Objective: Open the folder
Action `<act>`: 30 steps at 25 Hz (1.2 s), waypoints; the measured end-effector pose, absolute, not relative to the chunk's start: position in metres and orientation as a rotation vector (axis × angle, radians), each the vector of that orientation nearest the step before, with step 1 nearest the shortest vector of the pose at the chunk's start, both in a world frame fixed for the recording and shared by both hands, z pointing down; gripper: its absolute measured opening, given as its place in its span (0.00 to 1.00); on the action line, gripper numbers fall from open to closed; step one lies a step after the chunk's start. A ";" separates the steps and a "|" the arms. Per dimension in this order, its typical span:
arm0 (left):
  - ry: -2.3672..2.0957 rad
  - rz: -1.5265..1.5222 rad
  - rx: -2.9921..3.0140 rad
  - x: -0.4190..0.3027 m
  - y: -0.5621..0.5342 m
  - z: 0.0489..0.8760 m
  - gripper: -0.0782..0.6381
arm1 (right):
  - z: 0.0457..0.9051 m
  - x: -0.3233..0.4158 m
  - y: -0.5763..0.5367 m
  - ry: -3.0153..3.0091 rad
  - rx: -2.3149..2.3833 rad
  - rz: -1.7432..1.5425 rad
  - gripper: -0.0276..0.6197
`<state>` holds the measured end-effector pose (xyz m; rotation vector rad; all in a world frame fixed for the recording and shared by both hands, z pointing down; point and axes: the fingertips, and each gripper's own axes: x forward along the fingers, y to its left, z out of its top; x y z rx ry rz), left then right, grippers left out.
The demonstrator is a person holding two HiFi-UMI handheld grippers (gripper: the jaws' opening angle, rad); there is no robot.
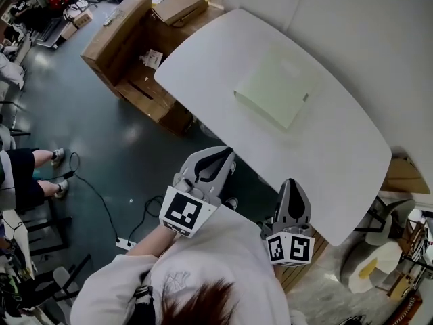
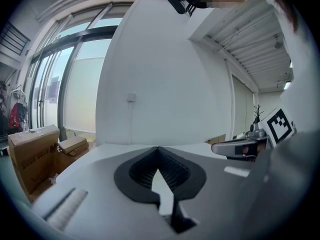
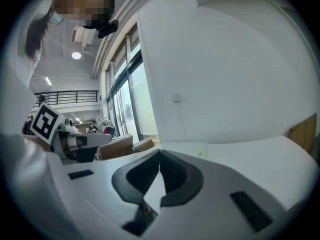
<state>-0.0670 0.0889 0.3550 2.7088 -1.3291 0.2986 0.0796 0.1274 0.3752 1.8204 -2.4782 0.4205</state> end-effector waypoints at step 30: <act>-1.187 0.248 2.723 -0.069 -0.054 0.369 0.11 | 0.377 0.075 0.002 -2.362 1.929 0.401 0.05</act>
